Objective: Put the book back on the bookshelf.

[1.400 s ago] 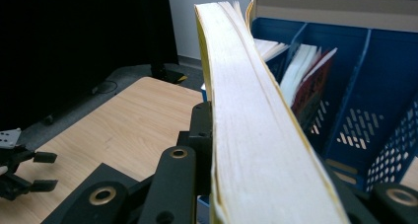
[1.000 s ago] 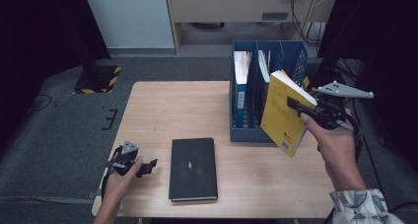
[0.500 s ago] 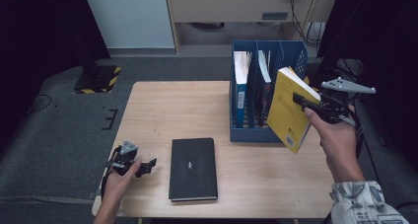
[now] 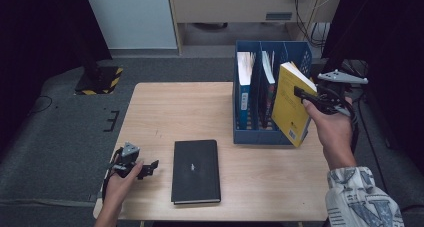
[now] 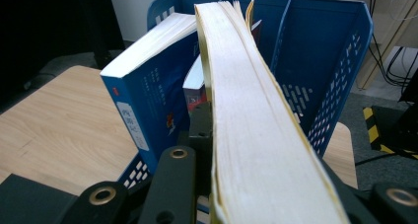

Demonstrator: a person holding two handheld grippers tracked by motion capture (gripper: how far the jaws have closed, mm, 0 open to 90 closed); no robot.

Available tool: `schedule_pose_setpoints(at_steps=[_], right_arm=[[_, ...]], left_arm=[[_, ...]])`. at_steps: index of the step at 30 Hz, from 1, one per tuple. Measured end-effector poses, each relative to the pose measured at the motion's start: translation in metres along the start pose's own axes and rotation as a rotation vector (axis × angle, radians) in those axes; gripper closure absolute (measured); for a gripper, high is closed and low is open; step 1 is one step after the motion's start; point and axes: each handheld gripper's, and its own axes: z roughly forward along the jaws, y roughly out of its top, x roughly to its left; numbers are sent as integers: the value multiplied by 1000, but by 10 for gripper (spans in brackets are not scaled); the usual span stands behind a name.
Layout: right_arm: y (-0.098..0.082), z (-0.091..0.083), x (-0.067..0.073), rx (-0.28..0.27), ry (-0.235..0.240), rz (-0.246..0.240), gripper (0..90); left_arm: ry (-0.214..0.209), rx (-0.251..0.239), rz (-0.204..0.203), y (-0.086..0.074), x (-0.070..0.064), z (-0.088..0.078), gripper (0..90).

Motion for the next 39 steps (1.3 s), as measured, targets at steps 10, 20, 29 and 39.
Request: schedule_pose_setpoints(at_steps=[10,20,29,39], right_arm=[[4,15,-7,0,-38,21,751],[9,32,-6,4,-71,36,751],[12,42,-5,5,-85,38,751],[20,48,-3,0,-97,37,751]], left_arm=[[2,-5,-3,0,1,0,75],[0,-7,-8,0,1,1,75],[-3,-7,-7,0,1,1,75],[-4,-7,-7,0,1,1,75]])
